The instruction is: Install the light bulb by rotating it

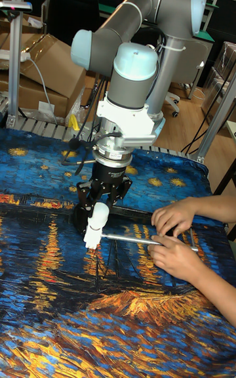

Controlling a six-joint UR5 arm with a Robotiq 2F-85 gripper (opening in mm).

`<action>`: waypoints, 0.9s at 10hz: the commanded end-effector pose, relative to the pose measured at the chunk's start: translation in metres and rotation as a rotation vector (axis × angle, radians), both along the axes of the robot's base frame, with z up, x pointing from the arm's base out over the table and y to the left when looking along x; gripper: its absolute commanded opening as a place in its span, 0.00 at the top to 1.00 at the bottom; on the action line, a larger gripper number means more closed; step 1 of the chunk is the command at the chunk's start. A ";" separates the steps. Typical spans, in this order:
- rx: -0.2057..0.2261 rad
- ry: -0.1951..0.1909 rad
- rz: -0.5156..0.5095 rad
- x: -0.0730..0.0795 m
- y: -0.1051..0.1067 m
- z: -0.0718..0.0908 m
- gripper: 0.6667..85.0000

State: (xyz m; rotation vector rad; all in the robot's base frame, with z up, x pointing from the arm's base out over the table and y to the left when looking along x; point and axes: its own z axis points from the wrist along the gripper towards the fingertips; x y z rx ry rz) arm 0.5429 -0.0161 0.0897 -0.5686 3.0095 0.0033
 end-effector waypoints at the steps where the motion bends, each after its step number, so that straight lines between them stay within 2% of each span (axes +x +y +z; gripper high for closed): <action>1: 0.040 -0.003 -0.182 0.002 0.005 0.001 0.63; 2: 0.027 -0.006 -0.202 0.003 0.001 0.001 0.64; 4: 0.041 -0.004 -0.240 0.003 0.004 0.001 0.64; 5: 0.035 0.000 -0.232 0.002 0.003 0.001 0.64; 6: 0.047 0.018 -0.217 -0.003 0.007 0.001 0.60; 7: 0.073 0.036 -0.192 -0.007 0.014 0.001 0.49; 8: 0.063 0.073 -0.131 -0.017 0.014 0.000 0.32; 9: 0.068 0.080 -0.107 -0.019 0.015 0.000 0.27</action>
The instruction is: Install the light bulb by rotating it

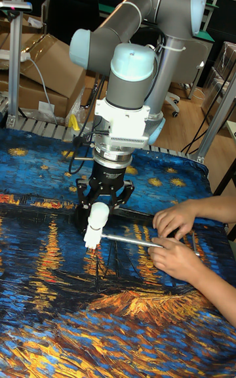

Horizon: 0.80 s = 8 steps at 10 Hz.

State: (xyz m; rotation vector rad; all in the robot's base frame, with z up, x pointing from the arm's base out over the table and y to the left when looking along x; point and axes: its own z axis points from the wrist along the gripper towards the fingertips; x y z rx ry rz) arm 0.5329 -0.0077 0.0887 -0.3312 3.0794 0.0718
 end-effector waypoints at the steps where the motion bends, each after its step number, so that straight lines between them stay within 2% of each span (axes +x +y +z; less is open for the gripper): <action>1: 0.025 0.044 0.075 -0.012 0.006 0.001 0.21; 3: 0.003 0.042 0.147 -0.012 0.000 0.001 0.18; 4: -0.004 0.028 0.224 -0.010 -0.001 0.001 0.19; 5: -0.035 0.014 0.329 -0.006 -0.007 0.001 0.19; 7: -0.004 0.007 0.386 -0.006 0.002 0.002 0.18; 8: -0.010 0.016 0.385 -0.009 0.001 0.004 0.18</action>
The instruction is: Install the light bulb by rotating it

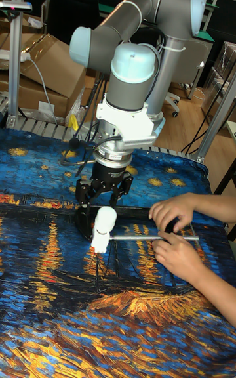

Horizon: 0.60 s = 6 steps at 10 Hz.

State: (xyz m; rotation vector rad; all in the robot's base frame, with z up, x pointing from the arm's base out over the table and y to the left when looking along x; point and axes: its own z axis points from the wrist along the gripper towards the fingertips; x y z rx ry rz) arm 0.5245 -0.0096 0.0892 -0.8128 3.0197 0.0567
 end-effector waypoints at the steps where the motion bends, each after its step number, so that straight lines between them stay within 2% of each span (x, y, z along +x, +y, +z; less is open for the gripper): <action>1: -0.004 0.007 0.099 -0.002 -0.001 0.004 0.18; 2: -0.016 0.010 0.083 -0.002 -0.005 0.005 0.19; 3: -0.042 0.012 0.024 -0.001 -0.012 0.007 0.26; 4: -0.061 0.024 -0.014 -0.004 -0.018 0.012 0.28; 6: -0.061 0.064 -0.071 -0.010 -0.024 0.028 0.32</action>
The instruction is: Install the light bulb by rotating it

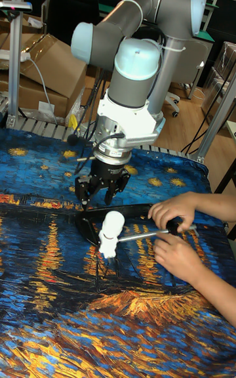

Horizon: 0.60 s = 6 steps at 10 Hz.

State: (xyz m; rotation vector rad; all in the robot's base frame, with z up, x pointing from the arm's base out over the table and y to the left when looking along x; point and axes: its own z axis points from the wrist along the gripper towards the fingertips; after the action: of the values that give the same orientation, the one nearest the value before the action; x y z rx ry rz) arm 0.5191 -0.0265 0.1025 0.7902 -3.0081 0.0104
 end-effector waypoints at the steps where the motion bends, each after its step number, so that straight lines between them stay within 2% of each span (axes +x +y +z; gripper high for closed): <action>1: -0.015 0.042 -0.090 -0.004 -0.014 0.026 0.36; 2: -0.029 0.039 -0.139 0.001 -0.019 0.035 0.62; 3: -0.045 0.016 -0.190 0.011 -0.023 0.043 0.74; 4: -0.061 0.011 -0.215 0.015 -0.025 0.051 0.95; 5: -0.069 0.002 -0.230 0.023 -0.028 0.050 1.00; 6: -0.046 -0.013 -0.242 0.035 -0.024 0.042 1.00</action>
State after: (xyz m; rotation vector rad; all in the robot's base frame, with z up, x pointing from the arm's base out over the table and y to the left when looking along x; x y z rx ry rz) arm 0.5361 -0.0498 0.1403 0.5120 -3.0431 0.0842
